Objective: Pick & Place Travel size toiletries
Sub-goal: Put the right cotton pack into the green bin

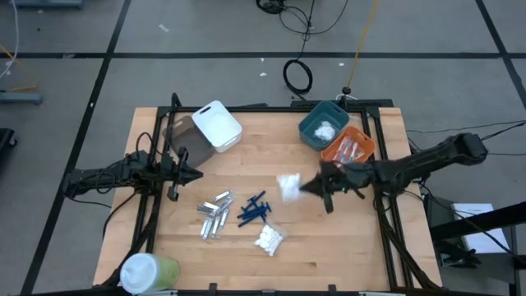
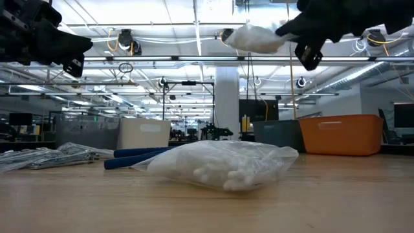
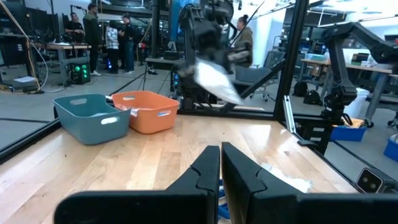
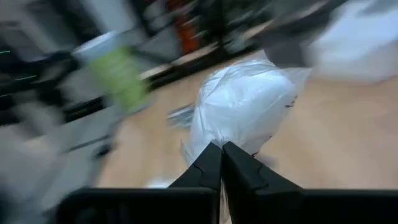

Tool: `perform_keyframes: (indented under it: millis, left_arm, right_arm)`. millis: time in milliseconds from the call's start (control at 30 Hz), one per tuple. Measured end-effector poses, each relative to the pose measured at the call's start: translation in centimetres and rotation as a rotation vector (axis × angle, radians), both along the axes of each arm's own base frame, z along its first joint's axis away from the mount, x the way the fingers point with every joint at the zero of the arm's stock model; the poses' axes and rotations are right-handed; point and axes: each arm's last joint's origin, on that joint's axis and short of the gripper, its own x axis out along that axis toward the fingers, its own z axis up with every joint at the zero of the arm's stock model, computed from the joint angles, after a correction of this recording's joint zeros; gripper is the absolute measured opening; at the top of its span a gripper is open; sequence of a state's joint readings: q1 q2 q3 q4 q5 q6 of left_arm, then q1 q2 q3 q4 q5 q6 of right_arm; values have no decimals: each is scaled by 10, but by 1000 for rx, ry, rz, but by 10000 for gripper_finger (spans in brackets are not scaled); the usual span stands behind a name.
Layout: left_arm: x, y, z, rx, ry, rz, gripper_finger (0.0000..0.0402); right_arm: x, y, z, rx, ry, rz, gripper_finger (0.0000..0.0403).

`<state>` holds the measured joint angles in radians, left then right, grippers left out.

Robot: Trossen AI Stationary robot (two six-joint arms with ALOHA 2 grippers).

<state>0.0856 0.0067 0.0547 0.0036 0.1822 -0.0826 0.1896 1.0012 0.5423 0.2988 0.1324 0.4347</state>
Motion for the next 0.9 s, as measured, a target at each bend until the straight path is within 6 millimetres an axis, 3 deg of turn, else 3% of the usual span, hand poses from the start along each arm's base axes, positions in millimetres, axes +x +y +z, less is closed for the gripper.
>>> perform_keyframes:
  millis: [267,400,700,900]
  left_arm:
    - [0,0,0,0,0,0,15]
    - [0,0,0,0,0,0,15]
    - [0,0,0,0,0,0,15]
    - [0,0,0,0,0,0,15]
  right_arm:
    - [-22,-49,11,-342,67,-641,1]
    - [-28,-71,7,-445,170,-864,0]
    - [-27,-120,-14,-477,362,-1062,0]
    - [-20,-144,-35,-391,425,-1008,18]
